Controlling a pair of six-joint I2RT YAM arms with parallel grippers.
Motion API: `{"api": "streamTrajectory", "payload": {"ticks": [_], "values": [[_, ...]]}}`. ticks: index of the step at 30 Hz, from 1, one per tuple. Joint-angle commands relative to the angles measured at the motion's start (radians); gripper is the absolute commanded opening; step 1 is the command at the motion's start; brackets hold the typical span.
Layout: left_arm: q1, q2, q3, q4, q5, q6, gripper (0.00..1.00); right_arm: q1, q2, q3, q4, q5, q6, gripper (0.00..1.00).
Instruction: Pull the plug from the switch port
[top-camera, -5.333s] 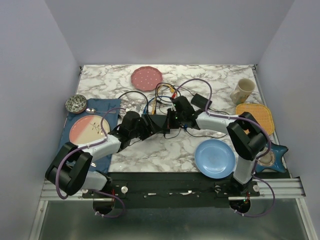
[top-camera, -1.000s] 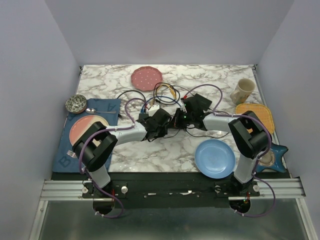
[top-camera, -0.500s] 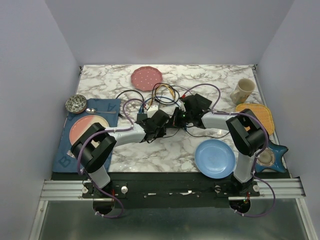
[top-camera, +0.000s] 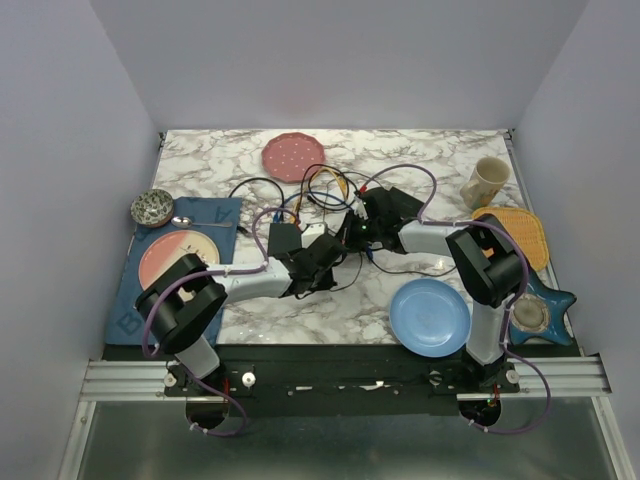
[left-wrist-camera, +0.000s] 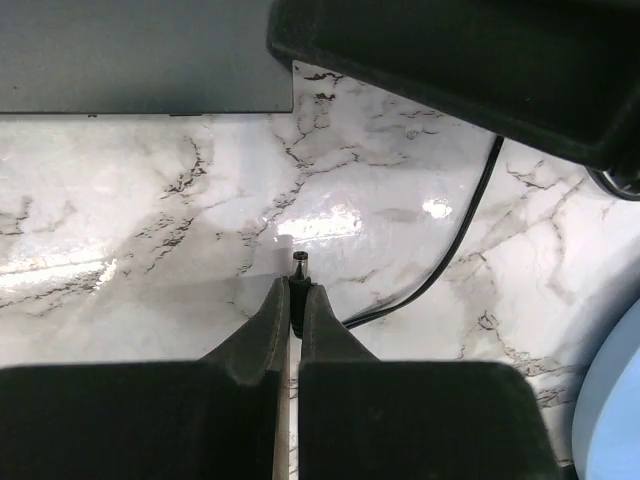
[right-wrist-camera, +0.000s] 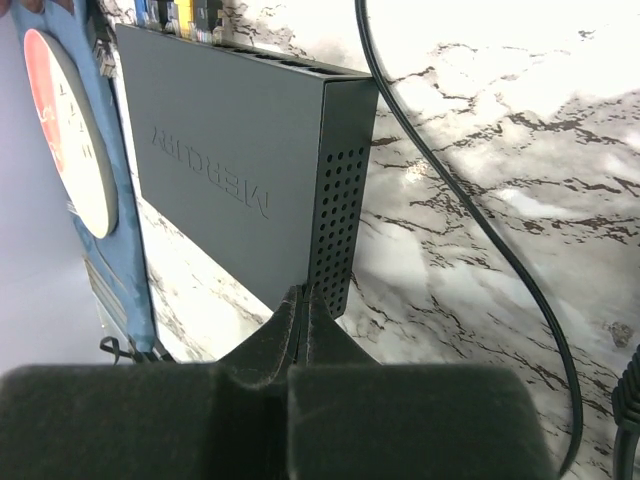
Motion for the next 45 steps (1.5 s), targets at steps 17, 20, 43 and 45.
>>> {"api": "streamTrajectory", "payload": {"ticks": [17, 20, 43, 45], "values": [[0.040, -0.326, 0.062, -0.300, -0.251, 0.022, 0.00, -0.010, -0.458, -0.184, -0.138, 0.276, -0.161, 0.75], [0.115, -0.346, 0.124, -0.306, -0.226, 0.070, 0.00, -0.010, -0.525, -0.218, -0.138, 0.287, -0.169, 0.75], [0.604, 0.218, 0.730, -0.331, -0.013, 0.094, 0.04, -0.010, -0.571, -0.316, -0.119, 0.259, -0.229, 0.72], [0.627, 0.275, 0.763, -0.357, -0.007, 0.099, 0.11, -0.010, -0.558, -0.306, -0.119, 0.253, -0.229, 0.72]]}}
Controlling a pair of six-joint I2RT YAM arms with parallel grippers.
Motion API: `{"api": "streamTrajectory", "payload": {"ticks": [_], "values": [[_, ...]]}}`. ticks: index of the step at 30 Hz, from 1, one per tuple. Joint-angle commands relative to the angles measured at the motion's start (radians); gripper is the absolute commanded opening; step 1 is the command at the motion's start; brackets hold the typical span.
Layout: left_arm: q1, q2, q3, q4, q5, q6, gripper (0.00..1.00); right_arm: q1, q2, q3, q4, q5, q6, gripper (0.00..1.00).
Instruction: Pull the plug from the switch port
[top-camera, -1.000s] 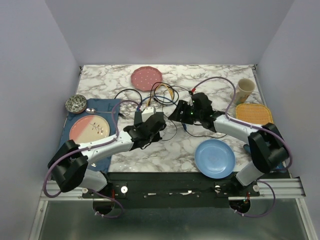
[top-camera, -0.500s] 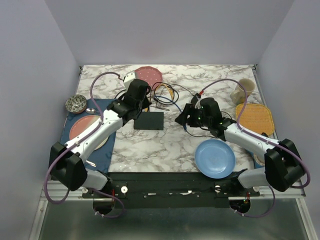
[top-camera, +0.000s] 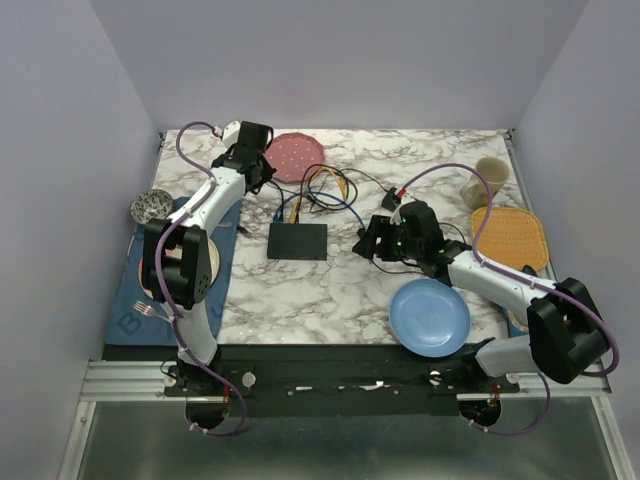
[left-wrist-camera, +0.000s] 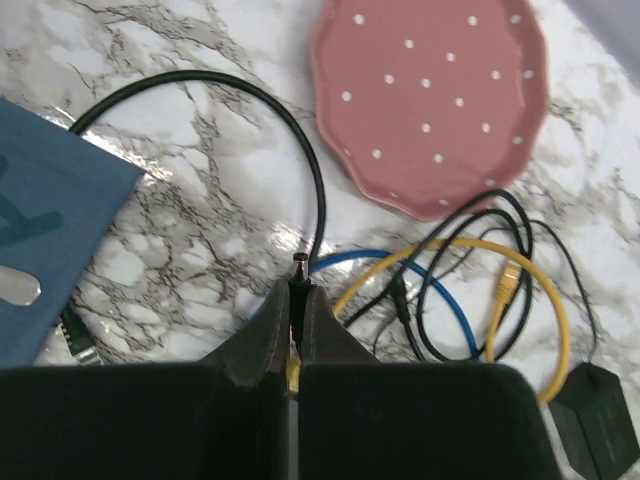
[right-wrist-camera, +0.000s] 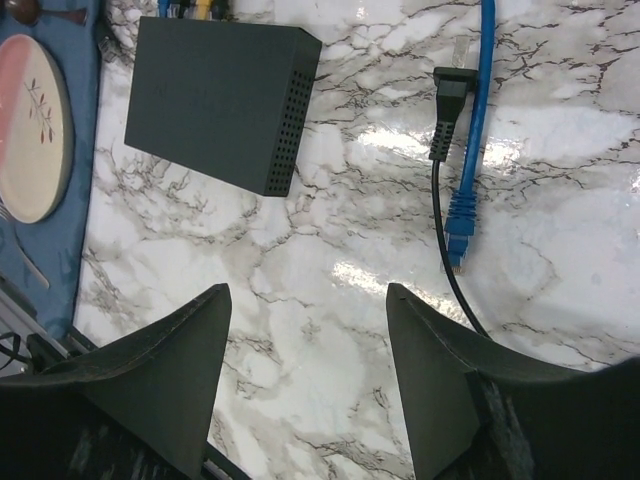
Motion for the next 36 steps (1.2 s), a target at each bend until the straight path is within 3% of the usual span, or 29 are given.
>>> {"api": "streamTrajectory", "payload": {"ticks": [1, 2, 5, 6, 8, 10, 11, 17, 22, 28, 36], "values": [[0.042, 0.094, 0.084, -0.055, 0.053, 0.000, 0.13, -0.004, 0.027, 0.016, 0.013, -0.002, -0.025, 0.72], [0.049, 0.118, 0.090, -0.052, 0.061, -0.009, 0.15, -0.003, 0.033, 0.020, 0.015, -0.005, -0.022, 0.72], [0.066, 0.163, 0.133, -0.039, 0.082, -0.009, 0.35, -0.003, 0.054, 0.035, 0.022, -0.019, -0.012, 0.72], [0.068, 0.174, 0.169, -0.049, 0.084, -0.007, 0.48, -0.003, 0.058, 0.040, 0.024, -0.020, -0.011, 0.72], [0.071, 0.197, 0.208, -0.070, 0.096, -0.003, 0.61, -0.003, 0.062, 0.046, 0.024, -0.019, -0.011, 0.72], [0.069, 0.192, 0.217, -0.092, 0.104, -0.004, 0.94, -0.003, 0.068, 0.055, 0.030, -0.014, -0.008, 0.72], [0.069, 0.168, 0.204, -0.096, 0.099, -0.009, 0.99, -0.001, 0.074, 0.062, 0.033, -0.014, -0.005, 0.72], [0.069, -0.059, -0.144, 0.019, 0.056, -0.107, 0.99, 0.003, 0.186, 0.169, 0.049, -0.045, 0.005, 0.68], [0.005, -0.294, -0.454, 0.119, 0.075, -0.133, 0.92, 0.008, 0.323, 0.284, 0.033, -0.059, 0.003, 0.53], [-0.122, -0.452, -0.628, 0.125, 0.059, -0.138, 0.92, 0.023, 0.430, 0.406, 0.029, -0.155, 0.029, 0.61], [-0.159, -0.671, -0.767, 0.102, 0.010, -0.147, 0.92, 0.071, 0.605, 0.578, -0.045, -0.253, 0.061, 0.65]]}}
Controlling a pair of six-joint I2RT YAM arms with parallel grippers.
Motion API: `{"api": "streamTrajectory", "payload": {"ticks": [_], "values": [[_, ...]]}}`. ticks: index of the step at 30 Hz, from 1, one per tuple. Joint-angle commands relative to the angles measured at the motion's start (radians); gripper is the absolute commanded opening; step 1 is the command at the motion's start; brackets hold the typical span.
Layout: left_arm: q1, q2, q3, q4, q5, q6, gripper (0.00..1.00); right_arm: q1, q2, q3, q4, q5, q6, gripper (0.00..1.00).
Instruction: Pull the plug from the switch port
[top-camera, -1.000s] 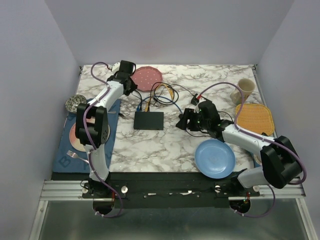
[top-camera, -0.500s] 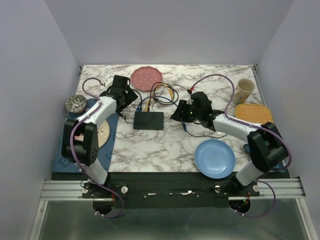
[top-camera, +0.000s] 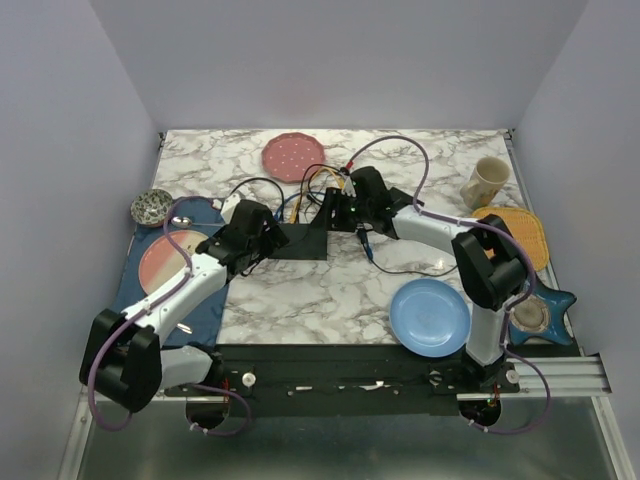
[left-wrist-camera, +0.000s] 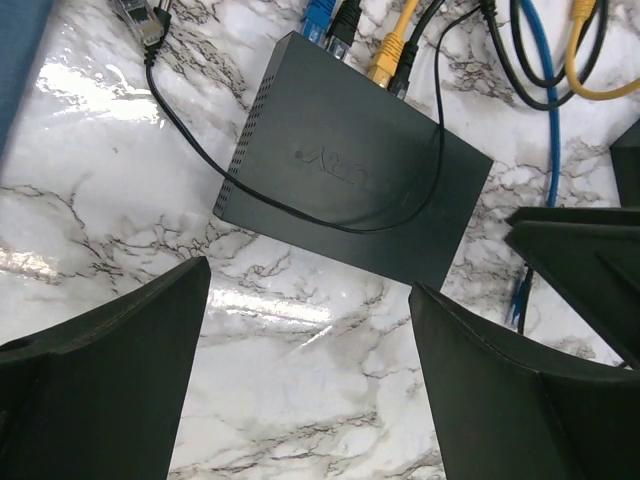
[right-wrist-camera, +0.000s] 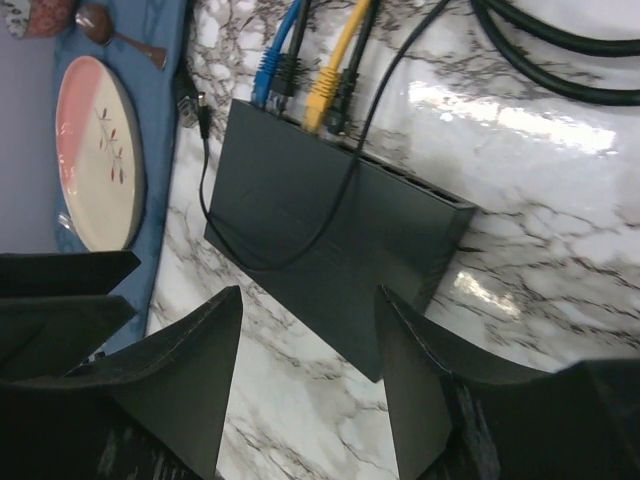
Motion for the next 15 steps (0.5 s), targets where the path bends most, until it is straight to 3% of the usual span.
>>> {"api": "streamTrajectory", "payload": {"ticks": [1, 15], "values": [[-0.003, -0.121, -0.044, -0.007, -0.070, -0.012, 0.92, 0.028, 0.084, 0.090, -0.069, -0.080, 0.031, 0.65], [-0.003, -0.248, -0.136, -0.036, -0.053, -0.023, 0.92, 0.049, 0.280, 0.257, -0.091, -0.126, 0.143, 0.64]]}}
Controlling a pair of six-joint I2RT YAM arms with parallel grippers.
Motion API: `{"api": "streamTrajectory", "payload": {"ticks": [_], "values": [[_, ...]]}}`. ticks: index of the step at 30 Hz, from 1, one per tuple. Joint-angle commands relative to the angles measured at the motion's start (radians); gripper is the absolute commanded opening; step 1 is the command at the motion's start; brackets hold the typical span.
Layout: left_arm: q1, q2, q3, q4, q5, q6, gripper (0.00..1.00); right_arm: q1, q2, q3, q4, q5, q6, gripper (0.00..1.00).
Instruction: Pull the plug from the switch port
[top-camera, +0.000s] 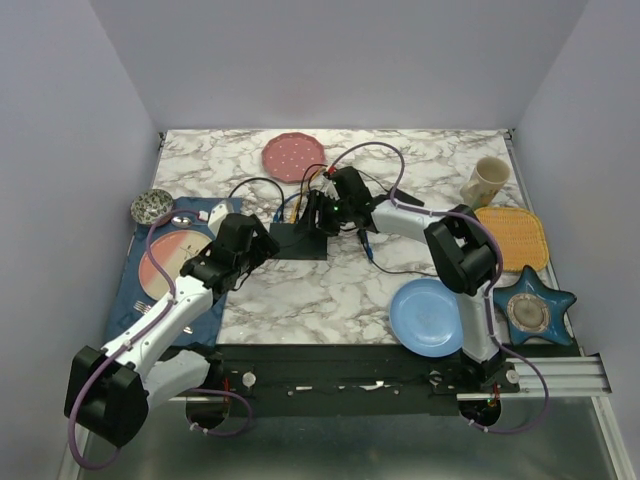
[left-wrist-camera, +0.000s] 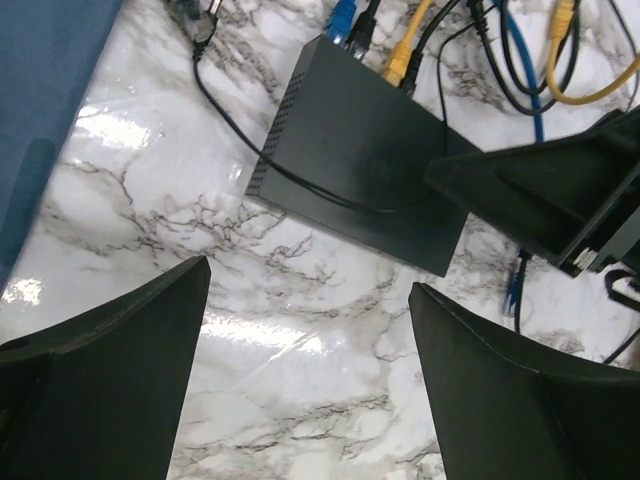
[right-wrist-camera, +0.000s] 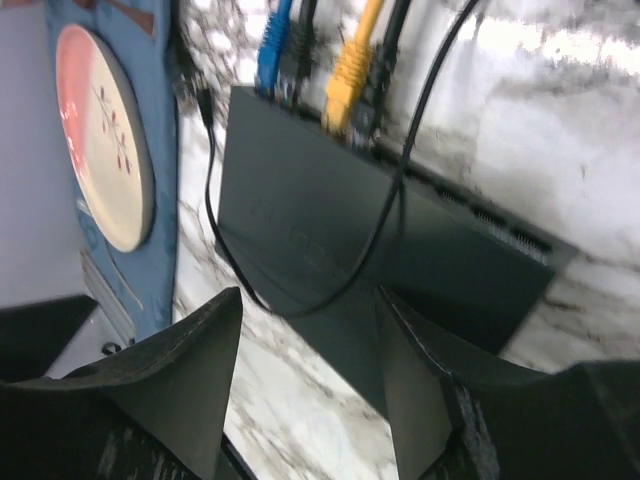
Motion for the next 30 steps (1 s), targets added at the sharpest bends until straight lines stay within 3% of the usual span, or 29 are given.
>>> {"api": "streamTrajectory", "payload": {"ticks": [1, 5, 6, 7, 10, 14, 18, 20, 24, 30], "values": [[-0.002, -0.034, -0.040, -0.014, -0.017, -0.019, 0.92, 0.008, 0.083, 0.083, -0.015, -0.037, 0.063, 0.62], [-0.002, -0.055, -0.068, -0.011, -0.014, -0.026, 0.92, 0.009, 0.127, 0.131, -0.007, -0.050, 0.088, 0.53], [-0.002, -0.060, -0.072, -0.008, -0.014, -0.028, 0.92, 0.009, 0.135, 0.135, -0.009, -0.052, 0.091, 0.49], [-0.002, -0.061, -0.080, -0.006, -0.014, -0.028, 0.92, 0.009, 0.141, 0.138, -0.006, -0.047, 0.097, 0.38], [-0.002, -0.068, -0.088, -0.005, -0.014, -0.031, 0.92, 0.009, 0.136, 0.131, 0.013, -0.037, 0.106, 0.27], [-0.002, -0.065, -0.092, 0.005, -0.011, -0.036, 0.92, 0.009, 0.138, 0.122, 0.036, -0.037, 0.132, 0.22], [-0.002, -0.077, -0.096, -0.003, -0.009, -0.036, 0.92, 0.009, 0.106, 0.080, 0.089, -0.020, 0.152, 0.01], [-0.002, -0.087, -0.099, -0.005, -0.013, -0.034, 0.92, 0.009, 0.055, 0.013, 0.117, 0.022, 0.143, 0.01], [-0.002, -0.124, -0.099, -0.014, -0.022, -0.030, 0.92, 0.006, -0.214, -0.094, 0.109, 0.152, 0.046, 0.01], [-0.002, -0.129, -0.112, 0.012, -0.006, -0.031, 0.92, -0.006, -0.465, -0.116, -0.137, 0.440, -0.171, 0.01]]}}
